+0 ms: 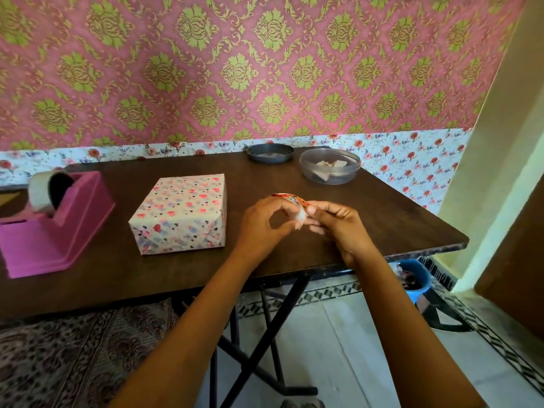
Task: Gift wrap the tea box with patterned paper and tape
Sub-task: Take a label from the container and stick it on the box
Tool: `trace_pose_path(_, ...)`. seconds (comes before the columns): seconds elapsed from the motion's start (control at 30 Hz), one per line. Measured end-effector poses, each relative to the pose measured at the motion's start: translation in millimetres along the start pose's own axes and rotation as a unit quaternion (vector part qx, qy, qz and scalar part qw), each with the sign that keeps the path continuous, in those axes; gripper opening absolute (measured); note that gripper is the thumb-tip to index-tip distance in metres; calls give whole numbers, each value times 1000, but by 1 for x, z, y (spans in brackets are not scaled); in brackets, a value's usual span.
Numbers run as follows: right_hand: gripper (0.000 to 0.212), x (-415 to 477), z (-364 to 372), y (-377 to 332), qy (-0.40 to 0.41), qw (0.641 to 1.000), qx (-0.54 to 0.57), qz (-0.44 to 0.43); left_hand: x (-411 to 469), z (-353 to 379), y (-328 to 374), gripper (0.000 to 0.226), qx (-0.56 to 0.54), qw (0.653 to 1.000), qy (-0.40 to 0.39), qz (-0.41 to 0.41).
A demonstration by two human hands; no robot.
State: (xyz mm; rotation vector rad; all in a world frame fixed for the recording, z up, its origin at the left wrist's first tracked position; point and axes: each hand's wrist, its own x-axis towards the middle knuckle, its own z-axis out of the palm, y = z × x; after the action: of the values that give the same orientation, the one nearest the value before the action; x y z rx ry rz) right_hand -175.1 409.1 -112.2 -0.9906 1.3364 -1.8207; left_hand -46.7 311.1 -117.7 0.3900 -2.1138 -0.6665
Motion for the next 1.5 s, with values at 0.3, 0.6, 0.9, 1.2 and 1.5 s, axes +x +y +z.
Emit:
trace_pose_path(0.3, 14, -1, 0, 1, -15, 1000, 17, -8, -2, -3, 4, 17, -45, 999, -8, -20)
trace_pose_path(0.6, 12, -1, 1, 2, -25, 1000, -3, 7, -3, -3, 6, 12, -43, 999, -18, -27)
trace_pose_path(0.9, 12, -1, -2, 2, -39, 999, -8, 11, -3, -2, 4, 9, -59, 998, -22, -21)
trace_pose_path(1.2, 12, 0, -2, 4, -48, 998, -27, -9, -3, -2, 3, 9, -74, 997, -28, -20)
trace_pose_path(1.5, 17, -1, 6, 8, -38, 990, -114, -67, -2, 0, 3, 11, -96, 993, -35, -62)
